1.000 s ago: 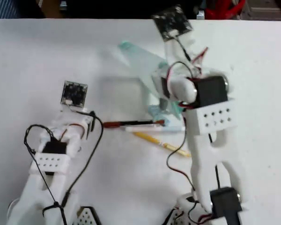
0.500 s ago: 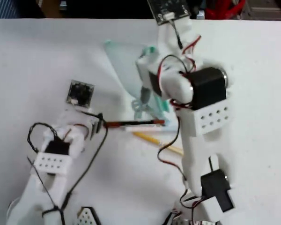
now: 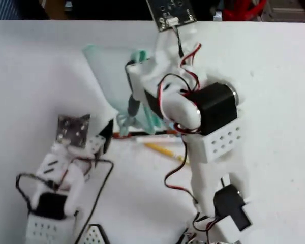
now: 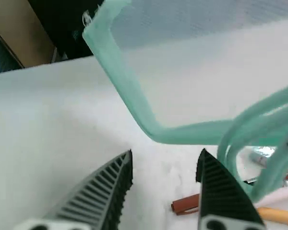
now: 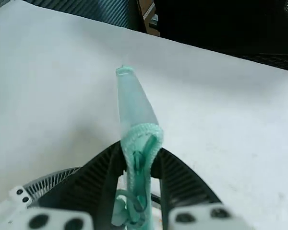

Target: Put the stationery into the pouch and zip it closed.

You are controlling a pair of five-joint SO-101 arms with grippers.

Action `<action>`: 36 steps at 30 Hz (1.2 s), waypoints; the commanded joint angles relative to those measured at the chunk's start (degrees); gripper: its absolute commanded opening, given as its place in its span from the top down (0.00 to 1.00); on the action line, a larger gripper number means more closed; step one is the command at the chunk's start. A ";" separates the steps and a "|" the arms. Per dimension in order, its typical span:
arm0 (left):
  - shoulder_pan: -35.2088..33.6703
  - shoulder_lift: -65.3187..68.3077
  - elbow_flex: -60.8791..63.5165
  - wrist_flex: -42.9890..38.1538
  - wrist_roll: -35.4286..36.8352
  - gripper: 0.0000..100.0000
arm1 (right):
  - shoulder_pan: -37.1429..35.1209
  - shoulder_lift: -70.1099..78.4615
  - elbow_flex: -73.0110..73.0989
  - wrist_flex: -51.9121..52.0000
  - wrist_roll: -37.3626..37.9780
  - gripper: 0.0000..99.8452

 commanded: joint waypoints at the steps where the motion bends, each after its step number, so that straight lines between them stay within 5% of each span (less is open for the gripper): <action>1: 0.66 -12.79 -0.70 6.51 0.62 0.78 | 0.84 -3.74 -5.54 -0.31 -4.13 0.94; 20: 4.09 -10.77 0.09 8.35 0.62 0.78 | -0.75 7.25 8.00 -0.22 -11.34 0.97; 36: 18.59 -10.77 -6.59 14.59 1.49 0.78 | 4.53 17.01 5.36 -0.13 -10.90 0.97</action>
